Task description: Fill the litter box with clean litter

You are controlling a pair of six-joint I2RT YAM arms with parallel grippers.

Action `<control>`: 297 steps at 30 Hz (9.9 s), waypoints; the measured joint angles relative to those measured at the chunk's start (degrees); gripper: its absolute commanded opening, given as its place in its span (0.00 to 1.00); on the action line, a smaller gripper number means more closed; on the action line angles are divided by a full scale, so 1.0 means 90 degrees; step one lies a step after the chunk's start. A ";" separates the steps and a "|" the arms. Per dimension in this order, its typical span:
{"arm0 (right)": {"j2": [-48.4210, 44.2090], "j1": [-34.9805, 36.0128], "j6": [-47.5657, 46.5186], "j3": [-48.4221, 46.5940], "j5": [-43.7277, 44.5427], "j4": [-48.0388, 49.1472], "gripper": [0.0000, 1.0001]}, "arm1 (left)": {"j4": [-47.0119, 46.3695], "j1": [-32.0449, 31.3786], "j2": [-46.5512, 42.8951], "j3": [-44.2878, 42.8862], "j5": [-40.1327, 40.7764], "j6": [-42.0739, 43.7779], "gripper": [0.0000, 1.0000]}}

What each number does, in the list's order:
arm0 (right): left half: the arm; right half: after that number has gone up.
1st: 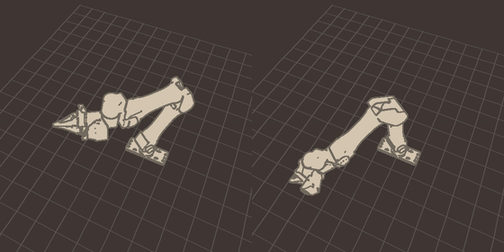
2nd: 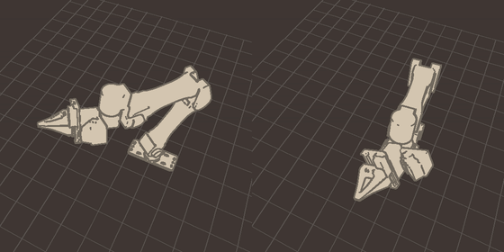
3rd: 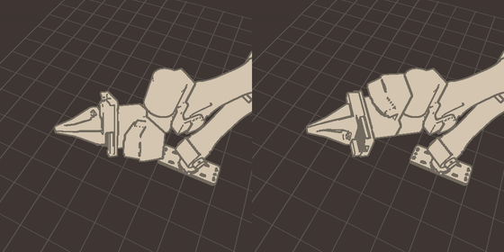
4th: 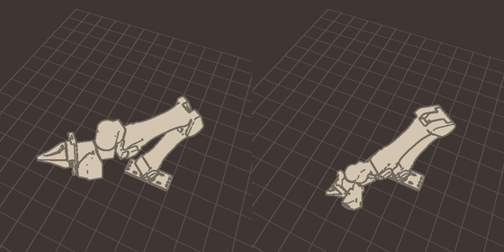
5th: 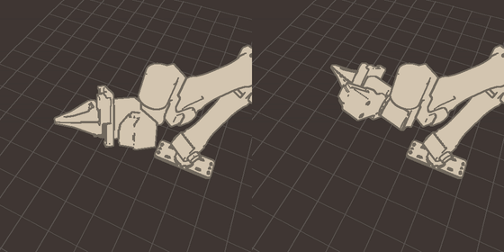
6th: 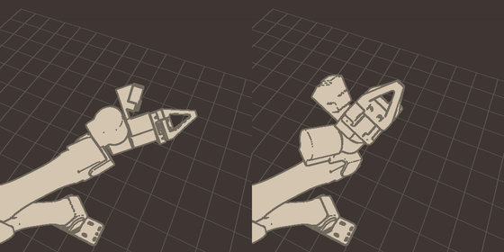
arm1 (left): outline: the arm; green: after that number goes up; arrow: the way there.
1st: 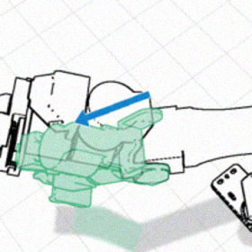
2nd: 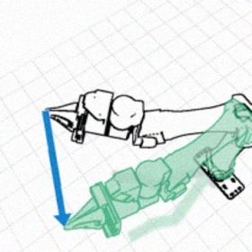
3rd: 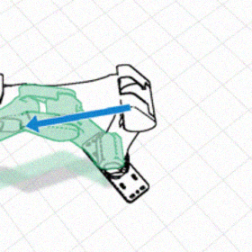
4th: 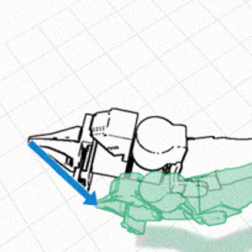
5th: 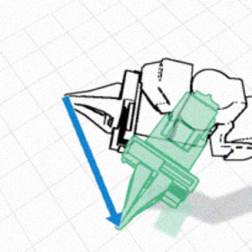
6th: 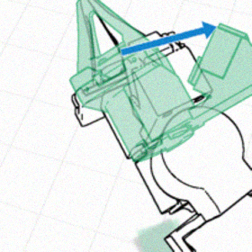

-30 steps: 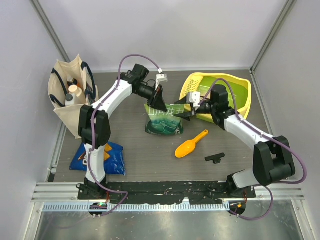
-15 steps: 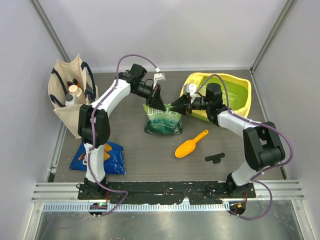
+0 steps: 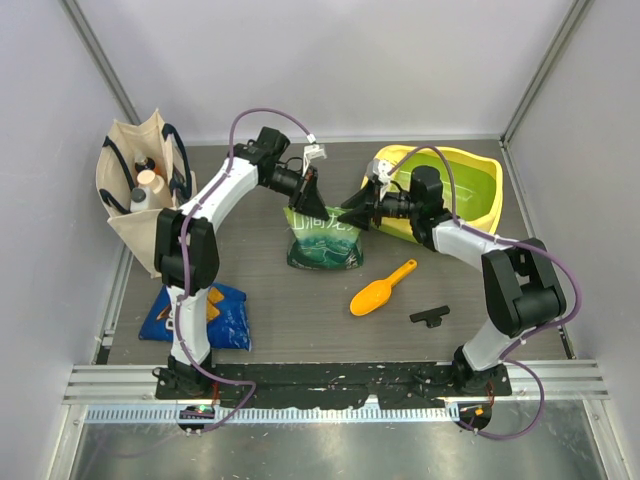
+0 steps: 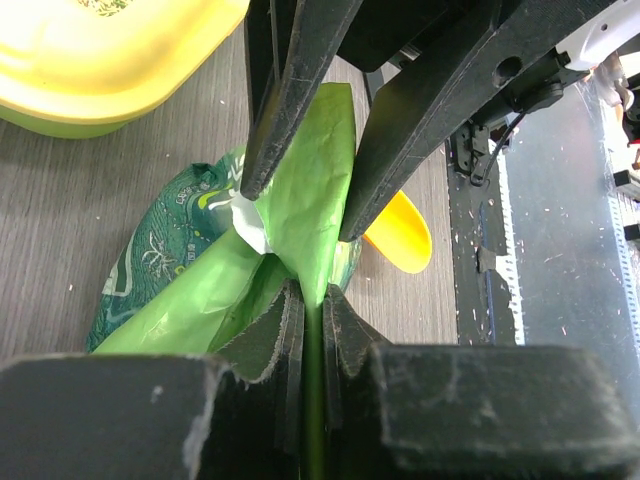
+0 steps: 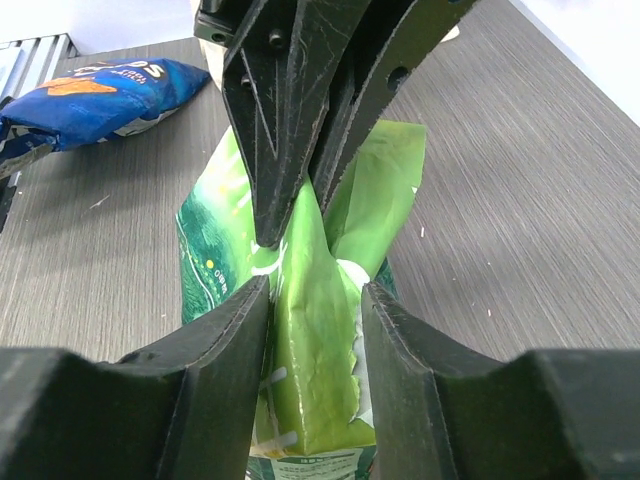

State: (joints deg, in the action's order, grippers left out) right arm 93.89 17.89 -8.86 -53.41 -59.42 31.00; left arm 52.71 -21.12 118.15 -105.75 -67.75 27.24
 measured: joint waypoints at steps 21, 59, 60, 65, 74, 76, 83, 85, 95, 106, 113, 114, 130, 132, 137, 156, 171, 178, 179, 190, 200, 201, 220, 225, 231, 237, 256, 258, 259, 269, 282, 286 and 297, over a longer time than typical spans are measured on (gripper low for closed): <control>0.0291 -0.0007 0.0350 -0.0515 -0.0214 -0.1260 0.01 | 0.0294 0.0131 0.0000 -0.0007 0.0005 0.0522 0.34; 0.0447 -0.0046 0.1175 -0.1290 0.0192 -0.3172 0.01 | 0.2361 0.1683 -0.0410 0.1015 -0.0627 0.3130 0.86; 0.0447 -0.0053 0.1188 -0.1290 0.0189 -0.3172 0.01 | 0.2215 0.1608 -0.0537 0.1241 -0.0607 0.2941 0.86; 0.0447 -0.0056 0.1214 -0.1292 0.0187 -0.3240 0.01 | 0.0993 0.1202 -0.1127 0.1994 -0.0267 0.1785 0.87; 0.0447 -0.0056 0.1110 -0.1372 0.0153 -0.3575 0.02 | 0.1928 0.2052 -0.1562 0.0495 0.0707 0.2562 0.85; 0.0447 -0.0056 0.1069 -0.1384 0.0131 -0.3648 0.01 | 0.2110 0.2016 -0.1545 -0.0155 0.0673 0.2642 0.87; 0.0447 -0.0073 0.1071 -0.1387 0.0022 -0.3640 0.01 | -0.0257 0.0432 -0.2234 0.0993 0.0903 0.0969 1.00; 0.0447 -0.0080 0.1100 -0.1384 0.0005 -0.3619 0.01 | -0.0782 -0.0007 -0.2062 0.1146 0.0979 0.0605 1.00; 0.0440 -0.0126 0.1338 -0.1158 -0.0155 -0.3106 0.01 | -0.1804 -0.0430 -0.0627 0.0777 0.1188 0.0019 0.73; 0.0430 -0.0148 0.1367 -0.1132 -0.0202 -0.3050 0.07 | -0.0855 -0.0427 -0.0430 0.0636 0.0750 0.0855 0.05; 0.0430 -0.0257 0.1105 -0.1200 -0.0542 -0.3531 0.16 | -0.0578 -0.0447 -0.0403 0.0607 0.0525 0.1047 0.00; 0.0430 -0.0279 0.1020 -0.1236 -0.0583 -0.3643 0.16 | -0.0573 -0.0432 -0.0398 0.0607 0.0493 0.1018 0.00; 0.0471 -0.0413 0.0590 -0.1392 -0.0806 -0.4194 0.01 | -0.0036 -0.0274 -0.0015 0.0104 0.0168 0.0707 0.36; 0.0505 -0.0432 0.0593 -0.1413 -0.0835 -0.4201 0.01 | -0.0102 -0.0265 -0.0012 0.0073 0.0187 0.0573 0.37; 0.0578 -0.0449 0.0651 -0.1474 -0.0879 -0.4197 0.01 | -0.0605 -0.0330 0.0087 -0.0104 0.0155 -0.0068 0.37; 0.0639 -0.0505 0.0692 -0.1525 -0.0877 -0.4243 0.19 | -0.0367 -0.0695 0.0736 -0.0959 -0.0034 -0.0219 0.00; -0.0002 -0.1848 -0.1353 -0.2985 -0.0165 -0.6946 0.62 | -0.0277 -0.0695 0.0823 -0.1047 -0.0119 -0.0432 0.00; -0.2125 -0.1637 -0.4398 -0.2613 0.0928 -0.9243 0.56 | -0.0566 -0.0682 0.0891 -0.1093 -0.0087 -0.1076 0.00; -0.2509 -0.1581 -0.4954 -0.2373 0.1200 -0.9663 0.57 | -0.0690 -0.0682 0.0896 -0.1093 -0.0070 -0.1299 0.00; -0.4180 -0.1549 -0.8604 0.0471 0.3395 -1.1647 0.53 | -0.3096 -0.0617 0.0682 0.0022 -0.0146 -0.3699 0.00; -0.4350 -0.1549 -1.0489 0.1651 0.3912 -1.1679 0.56 | -0.3361 -0.0624 0.0459 0.0389 -0.0136 -0.3929 0.00; -0.4369 -0.1549 -1.0552 0.1802 0.3951 -1.1604 0.56 | -0.3361 -0.0622 0.0459 0.0389 -0.0146 -0.3971 0.00; -0.4641 -0.1549 -1.0664 0.3084 0.4177 -0.9413 0.33 | -0.3903 -0.0597 0.0459 0.0471 -0.0158 -0.4877 0.00; -0.4643 -0.1549 -1.0669 0.3016 0.4065 -0.9187 0.07 | -0.3978 -0.0597 0.0459 0.0532 -0.0199 -0.4940 0.00; -0.4580 -0.1549 -1.0251 0.2637 0.4034 -0.9486 0.02 | -0.4012 -0.0597 0.0459 0.0539 -0.0199 -0.4964 0.00; -0.4301 -0.1549 -0.9267 0.1236 0.3713 -1.0860 0.02 | -0.4017 -0.0597 0.0461 0.0534 -0.0197 -0.4976 0.00; -0.2346 -0.1549 -0.3077 -0.1717 0.1795 -0.9612 0.01 | -0.4034 -0.0593 0.0568 0.0345 -0.0134 -0.4648 0.11; -0.2329 -0.1549 -0.2839 -0.1736 0.1773 -0.9418 0.02 | -0.4126 -0.0597 0.0556 0.0415 -0.0075 -0.4486 0.19; -0.2329 -0.1549 -0.2722 -0.1753 0.1756 -0.9350 0.01 | -0.4177 -0.0605 0.0546 0.0461 -0.0019 -0.4391 0.27; -0.2317 -0.1549 -0.2353 -0.1802 0.1761 -0.9153 0.02 | -0.4515 -0.0748 0.0347 0.0695 0.0199 -0.3633 0.41; -0.2242 -0.1549 -0.2361 -0.1804 0.1870 -0.9262 0.01 | -0.3980 -0.1071 0.0175 0.0738 0.0313 -0.1860 0.22; -0.2169 -0.1549 -0.2375 -0.1829 0.1872 -0.9265 0.01 | -0.3614 -0.1117 0.0032 0.0726 0.0367 -0.1314 0.05; -0.2064 -0.1549 -0.2341 -0.1831 0.1865 -0.9250 0.01 | -0.2999 -0.1139 0.0022 0.0488 0.0389 -0.1076 0.09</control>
State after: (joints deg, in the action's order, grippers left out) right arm 75.31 3.95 -29.93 -69.89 -42.63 -52.25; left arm 25.71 -31.38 118.34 -101.36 -64.25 17.56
